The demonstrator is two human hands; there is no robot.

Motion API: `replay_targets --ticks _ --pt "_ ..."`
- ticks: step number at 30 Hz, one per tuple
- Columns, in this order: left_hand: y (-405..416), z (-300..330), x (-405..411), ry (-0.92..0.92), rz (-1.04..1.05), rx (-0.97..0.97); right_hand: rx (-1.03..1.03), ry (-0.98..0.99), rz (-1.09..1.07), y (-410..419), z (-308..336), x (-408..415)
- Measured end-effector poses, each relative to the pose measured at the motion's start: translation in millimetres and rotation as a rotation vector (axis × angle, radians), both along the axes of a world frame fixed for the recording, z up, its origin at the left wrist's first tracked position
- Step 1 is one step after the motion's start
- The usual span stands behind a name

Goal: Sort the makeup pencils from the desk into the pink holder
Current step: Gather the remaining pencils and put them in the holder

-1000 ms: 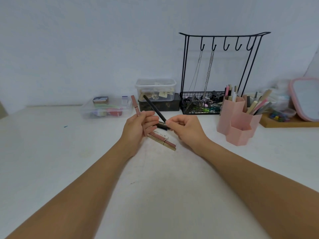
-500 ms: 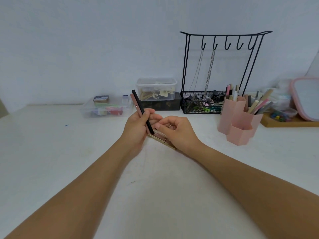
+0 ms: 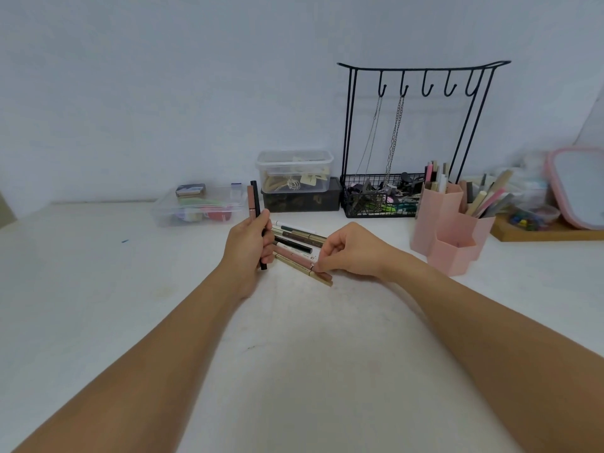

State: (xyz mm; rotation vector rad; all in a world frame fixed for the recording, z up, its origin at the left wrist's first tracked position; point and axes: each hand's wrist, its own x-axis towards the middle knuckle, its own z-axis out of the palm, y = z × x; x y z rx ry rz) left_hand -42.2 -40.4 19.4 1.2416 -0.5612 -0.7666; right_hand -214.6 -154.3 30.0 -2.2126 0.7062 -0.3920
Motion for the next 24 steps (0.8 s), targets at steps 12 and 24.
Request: replay_targets --ticks 12,24 --pt "1.0 2.1 -3.2 -0.019 0.030 0.070 0.191 -0.185 -0.105 -3.5 -9.1 1.0" --pt "-0.1 -2.6 -16.5 -0.159 -0.023 -0.055 0.451 -0.551 0.081 33.5 -20.9 24.7"
